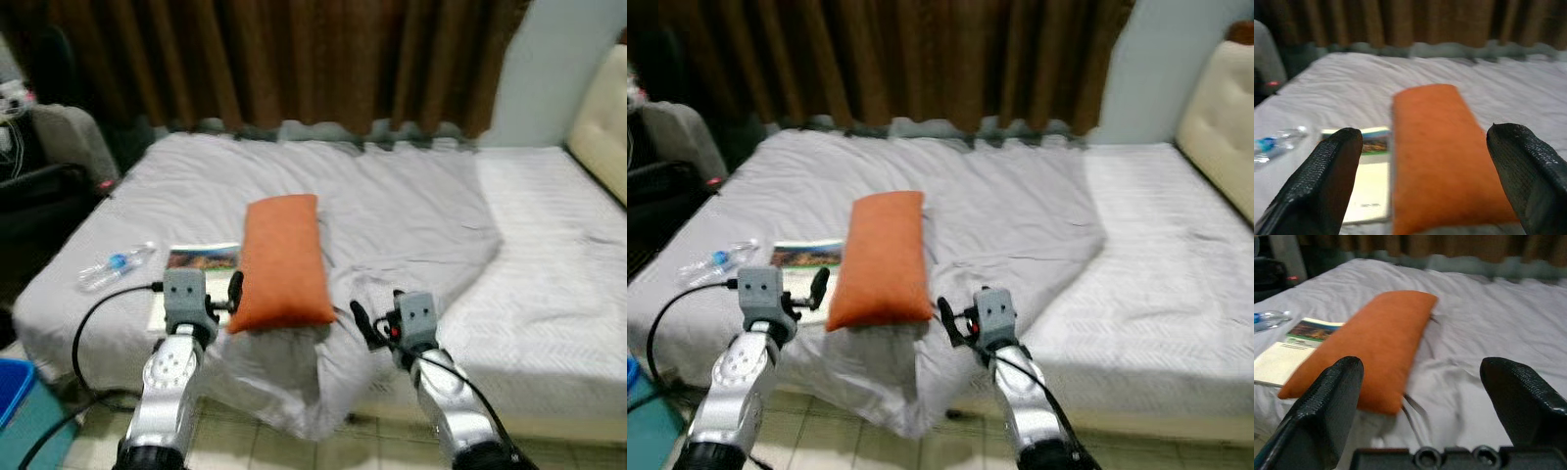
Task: Clean up the room
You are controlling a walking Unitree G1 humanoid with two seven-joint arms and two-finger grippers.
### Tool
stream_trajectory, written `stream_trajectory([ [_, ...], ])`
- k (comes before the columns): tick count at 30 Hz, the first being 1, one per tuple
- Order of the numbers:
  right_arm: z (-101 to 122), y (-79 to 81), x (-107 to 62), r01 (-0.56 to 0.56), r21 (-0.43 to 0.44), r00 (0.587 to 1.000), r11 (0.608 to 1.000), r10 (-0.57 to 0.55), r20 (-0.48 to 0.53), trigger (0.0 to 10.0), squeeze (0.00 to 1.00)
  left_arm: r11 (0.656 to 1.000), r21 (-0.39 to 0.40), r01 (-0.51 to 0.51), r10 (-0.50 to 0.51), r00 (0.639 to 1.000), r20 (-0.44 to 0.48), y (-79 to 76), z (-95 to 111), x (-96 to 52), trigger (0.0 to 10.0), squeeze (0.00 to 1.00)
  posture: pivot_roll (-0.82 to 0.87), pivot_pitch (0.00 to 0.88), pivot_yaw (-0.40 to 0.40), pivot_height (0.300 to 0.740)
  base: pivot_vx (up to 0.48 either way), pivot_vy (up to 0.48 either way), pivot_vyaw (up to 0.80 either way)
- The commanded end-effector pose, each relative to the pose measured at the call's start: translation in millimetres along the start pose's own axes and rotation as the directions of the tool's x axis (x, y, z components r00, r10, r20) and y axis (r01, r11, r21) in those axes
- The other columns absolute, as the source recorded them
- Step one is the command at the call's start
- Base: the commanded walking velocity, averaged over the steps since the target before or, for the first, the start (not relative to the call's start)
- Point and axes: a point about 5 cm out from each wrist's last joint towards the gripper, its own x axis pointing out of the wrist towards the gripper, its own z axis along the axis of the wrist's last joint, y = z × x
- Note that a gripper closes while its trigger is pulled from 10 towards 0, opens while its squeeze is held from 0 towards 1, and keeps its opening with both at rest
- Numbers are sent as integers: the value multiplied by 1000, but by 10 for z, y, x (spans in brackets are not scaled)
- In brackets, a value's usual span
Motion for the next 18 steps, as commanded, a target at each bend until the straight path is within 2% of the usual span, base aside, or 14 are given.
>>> stream_trajectory([
  [1, 5, -41, 5, 8, 11, 1000, 1000, -8, 1, 10000, 0, 1000, 7, 14, -14, 1000, -1, -34, 12, 7, 10000, 0, 47, 0, 29, 740, 469, 0, 0],
  [12, -3, -50, 9, 22, 5, 1000, 1000, -22, -6, 10000, 0, 1000, 17, 23, -23, 1000, -6, -39, 28, 40, 10000, 0, 36, 0, 34, 740, 468, 0, 0],
  [18, -16, -34, 13, 17, -1, 1000, 1000, -17, -13, 10000, 0, 999, 23, 23, -23, 1000, -6, -38, 63, 85, 10000, 0, 32, 0, 37, 740, 462, 0, -739],
])
